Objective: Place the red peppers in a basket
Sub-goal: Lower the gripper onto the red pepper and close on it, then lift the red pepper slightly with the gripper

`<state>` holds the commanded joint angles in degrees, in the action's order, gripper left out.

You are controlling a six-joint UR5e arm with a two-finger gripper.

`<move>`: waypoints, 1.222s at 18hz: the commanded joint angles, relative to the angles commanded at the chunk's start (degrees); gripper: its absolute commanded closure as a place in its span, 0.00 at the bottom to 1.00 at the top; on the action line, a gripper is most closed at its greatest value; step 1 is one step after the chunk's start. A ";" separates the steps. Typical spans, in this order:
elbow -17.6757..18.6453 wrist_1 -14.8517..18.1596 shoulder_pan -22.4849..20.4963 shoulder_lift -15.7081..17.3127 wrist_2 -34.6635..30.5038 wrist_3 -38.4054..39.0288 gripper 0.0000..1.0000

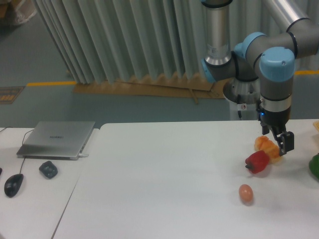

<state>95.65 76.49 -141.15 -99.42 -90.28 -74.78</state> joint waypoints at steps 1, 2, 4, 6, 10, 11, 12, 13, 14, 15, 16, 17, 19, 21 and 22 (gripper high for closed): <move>-0.12 0.06 -0.09 0.10 0.10 0.16 0.00; -0.12 -0.03 -0.09 0.10 0.10 0.16 0.00; -0.12 0.06 0.00 0.02 0.02 0.42 0.00; 0.06 -0.03 0.09 -0.16 0.63 6.80 0.00; -0.38 -5.04 0.35 -0.78 4.31 20.27 0.00; -0.21 -6.61 0.35 -0.86 5.19 25.08 0.00; 0.93 -7.40 0.53 -0.95 4.68 26.34 0.00; 1.98 -8.02 1.31 -1.04 3.37 23.83 0.00; 3.12 -9.07 2.45 -1.30 0.57 20.93 0.00; 3.92 -9.52 3.77 -1.91 -2.15 19.77 0.00; 4.19 -9.44 5.17 -2.79 -3.75 19.76 0.00; 4.19 -9.35 6.06 -3.58 -4.11 19.94 0.00; 4.10 -9.00 6.59 -4.73 -4.56 20.03 0.00; 4.71 -8.91 6.77 -4.29 -4.29 19.42 0.00; 5.41 -8.99 6.77 -4.20 -4.38 19.41 0.00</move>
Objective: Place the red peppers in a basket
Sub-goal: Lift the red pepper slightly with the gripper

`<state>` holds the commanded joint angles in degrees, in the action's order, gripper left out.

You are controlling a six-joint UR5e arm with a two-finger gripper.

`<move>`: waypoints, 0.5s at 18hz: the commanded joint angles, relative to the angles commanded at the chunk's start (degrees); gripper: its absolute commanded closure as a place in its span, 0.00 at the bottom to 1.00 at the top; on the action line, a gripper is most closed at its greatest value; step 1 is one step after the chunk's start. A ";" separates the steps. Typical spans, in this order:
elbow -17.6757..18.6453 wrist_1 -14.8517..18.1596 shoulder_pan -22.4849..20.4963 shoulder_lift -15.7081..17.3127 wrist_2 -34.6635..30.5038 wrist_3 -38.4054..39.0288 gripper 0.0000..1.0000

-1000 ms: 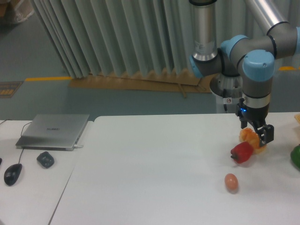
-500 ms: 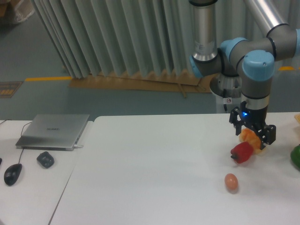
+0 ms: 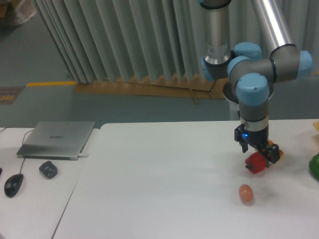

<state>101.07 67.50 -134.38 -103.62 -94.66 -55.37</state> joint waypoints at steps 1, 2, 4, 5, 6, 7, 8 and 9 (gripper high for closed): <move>0.53 -0.09 0.09 0.00 -0.09 0.00 0.00; 0.71 -0.09 0.09 -0.09 -0.09 -0.35 0.00; 1.41 -0.09 0.09 -0.26 -1.31 -3.94 0.00; 2.11 -0.18 0.09 -0.18 -2.19 -3.78 0.00; 2.55 -0.18 0.09 -0.09 -2.55 -3.78 0.00; 2.64 -0.18 0.09 -0.09 -2.55 -3.78 0.00; 2.64 -0.18 0.09 -0.09 -2.64 -3.87 0.00; 2.73 -0.18 0.09 -0.09 -2.64 -3.87 0.00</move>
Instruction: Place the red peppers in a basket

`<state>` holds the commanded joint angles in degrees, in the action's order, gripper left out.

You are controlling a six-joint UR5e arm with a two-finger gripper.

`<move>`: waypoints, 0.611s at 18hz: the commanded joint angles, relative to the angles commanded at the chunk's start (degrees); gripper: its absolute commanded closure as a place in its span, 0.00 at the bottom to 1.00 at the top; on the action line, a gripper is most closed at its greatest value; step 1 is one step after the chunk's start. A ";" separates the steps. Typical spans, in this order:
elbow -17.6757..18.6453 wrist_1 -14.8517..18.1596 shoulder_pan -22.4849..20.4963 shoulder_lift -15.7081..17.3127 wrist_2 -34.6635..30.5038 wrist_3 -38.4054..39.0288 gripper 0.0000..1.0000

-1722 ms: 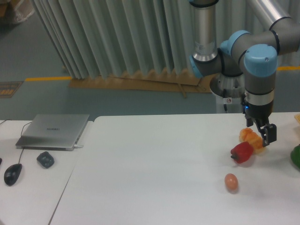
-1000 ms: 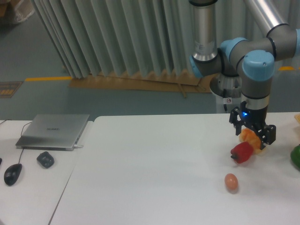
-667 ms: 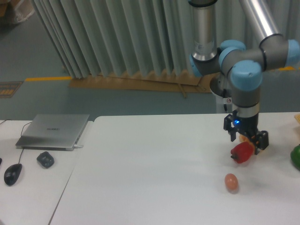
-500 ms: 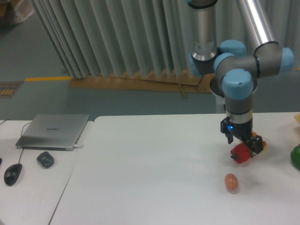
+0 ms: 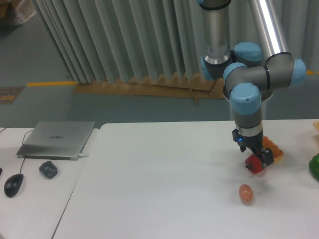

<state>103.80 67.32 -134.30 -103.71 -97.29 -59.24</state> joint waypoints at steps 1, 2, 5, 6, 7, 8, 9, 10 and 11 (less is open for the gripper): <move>0.00 -0.09 0.00 0.00 0.00 0.00 0.00; 0.00 -0.17 0.00 0.00 0.00 0.09 0.00; 0.09 -0.35 0.09 -0.44 -0.09 0.26 0.00; 0.26 -0.35 0.09 -0.44 -0.09 0.26 0.00; 0.26 -0.35 0.09 -0.61 -0.09 0.26 0.00; 0.26 -0.35 0.09 -1.05 -0.09 0.18 0.00; 0.26 -0.35 0.09 -1.32 -0.52 0.18 0.00; 0.26 -0.35 0.17 -1.67 -1.75 0.18 0.00; 0.26 -0.35 0.52 -2.02 -2.63 0.18 0.00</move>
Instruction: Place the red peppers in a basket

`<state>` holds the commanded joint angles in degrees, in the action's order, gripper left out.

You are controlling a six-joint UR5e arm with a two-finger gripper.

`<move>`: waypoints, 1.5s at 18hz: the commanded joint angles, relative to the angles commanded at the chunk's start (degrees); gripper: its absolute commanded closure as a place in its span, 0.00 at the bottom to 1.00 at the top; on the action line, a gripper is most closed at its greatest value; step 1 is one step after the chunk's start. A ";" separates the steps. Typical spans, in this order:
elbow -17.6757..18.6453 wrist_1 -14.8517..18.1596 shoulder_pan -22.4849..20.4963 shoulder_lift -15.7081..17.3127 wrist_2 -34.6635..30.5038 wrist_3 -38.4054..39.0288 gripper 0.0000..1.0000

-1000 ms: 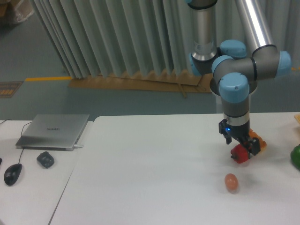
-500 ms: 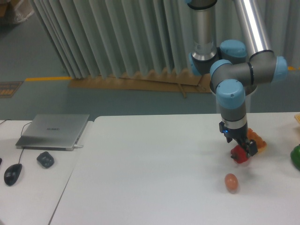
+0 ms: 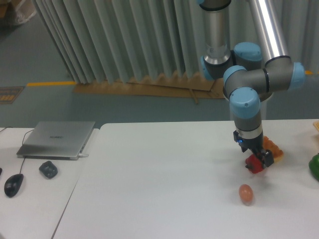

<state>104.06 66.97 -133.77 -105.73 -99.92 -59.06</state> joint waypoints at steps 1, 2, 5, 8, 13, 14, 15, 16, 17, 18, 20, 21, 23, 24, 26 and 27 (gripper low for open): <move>0.00 0.00 0.00 -0.18 -0.18 0.00 0.00; -0.09 0.00 0.18 -0.27 -0.27 -0.09 0.00; -0.70 0.09 0.18 -0.27 -0.27 0.00 0.51; -2.19 0.87 -0.08 0.08 0.08 -0.44 0.57; -4.91 4.12 -1.05 0.87 0.95 -0.53 0.57; -5.88 5.35 -2.36 2.18 1.83 -0.79 0.57; -7.11 6.75 -4.46 3.76 3.84 -3.49 0.57; -8.69 8.59 -6.39 4.30 5.77 -9.35 0.57; -9.31 10.27 -7.54 4.83 5.88 -13.06 0.57; -10.10 11.85 -9.30 5.09 5.97 -16.66 0.57; -10.46 11.95 -11.32 5.09 5.79 -18.01 0.57; -10.46 11.78 -12.64 5.18 5.88 -18.89 0.57; -11.33 11.95 -15.80 5.09 5.97 -25.44 0.57; -11.34 11.95 -17.12 5.09 5.97 -28.10 0.57; -11.16 11.95 -20.72 5.01 5.62 -35.64 0.57; -11.08 12.04 -21.96 5.01 5.70 -38.82 0.57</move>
<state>92.99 79.01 -155.73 -100.72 -94.22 -97.88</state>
